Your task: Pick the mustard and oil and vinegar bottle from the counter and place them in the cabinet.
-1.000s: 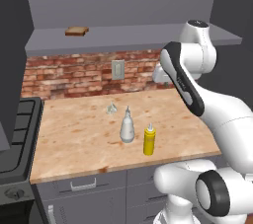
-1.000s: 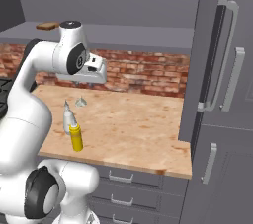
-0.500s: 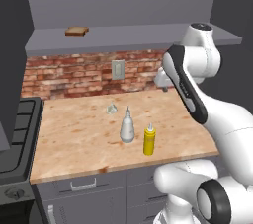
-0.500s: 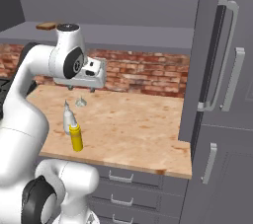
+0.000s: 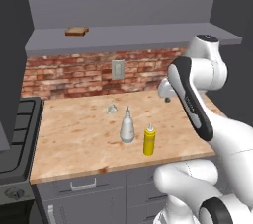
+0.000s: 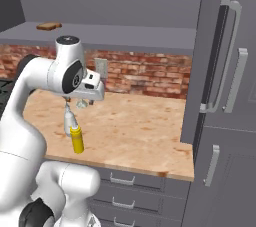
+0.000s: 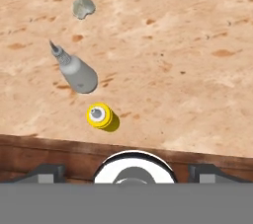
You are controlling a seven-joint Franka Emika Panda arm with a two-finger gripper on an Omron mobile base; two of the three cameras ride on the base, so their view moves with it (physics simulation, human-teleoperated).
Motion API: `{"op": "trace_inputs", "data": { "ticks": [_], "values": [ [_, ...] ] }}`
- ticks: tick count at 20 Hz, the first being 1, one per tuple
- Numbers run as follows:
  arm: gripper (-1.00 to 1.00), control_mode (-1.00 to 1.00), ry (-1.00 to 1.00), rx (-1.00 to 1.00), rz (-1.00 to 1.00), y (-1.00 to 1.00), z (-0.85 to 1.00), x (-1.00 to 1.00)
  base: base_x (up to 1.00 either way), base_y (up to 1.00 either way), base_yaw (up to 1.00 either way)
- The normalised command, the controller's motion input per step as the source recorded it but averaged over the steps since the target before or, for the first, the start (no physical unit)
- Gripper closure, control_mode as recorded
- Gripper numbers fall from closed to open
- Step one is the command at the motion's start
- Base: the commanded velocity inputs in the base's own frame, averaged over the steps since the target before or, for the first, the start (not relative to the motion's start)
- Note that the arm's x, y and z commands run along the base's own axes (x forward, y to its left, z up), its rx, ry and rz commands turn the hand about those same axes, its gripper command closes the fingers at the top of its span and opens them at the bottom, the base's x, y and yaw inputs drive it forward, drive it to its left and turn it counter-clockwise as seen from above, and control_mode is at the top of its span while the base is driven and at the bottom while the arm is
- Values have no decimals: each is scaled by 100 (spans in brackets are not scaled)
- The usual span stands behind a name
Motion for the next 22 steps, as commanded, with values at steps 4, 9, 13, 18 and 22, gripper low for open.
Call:
{"op": "trace_inputs", "data": {
  "ticks": [4, 9, 13, 18, 22],
  "values": [
    [-100, -100, 0, 6, 4, 0, -29, -26, 0, 0, 0],
    [-100, -100, 0, 7, 4, 0, -30, -22, 0, 0, 0],
    [-100, -100, 0, 7, 4, 0, -29, -15, 0, 0, 0],
    [-100, -100, 0, 6, 4, 0, -31, -11, 0, 0, 0],
    [-100, -100, 0, 2, 6, 7, -32, -12, 0, 0, 0]
  ]
}}
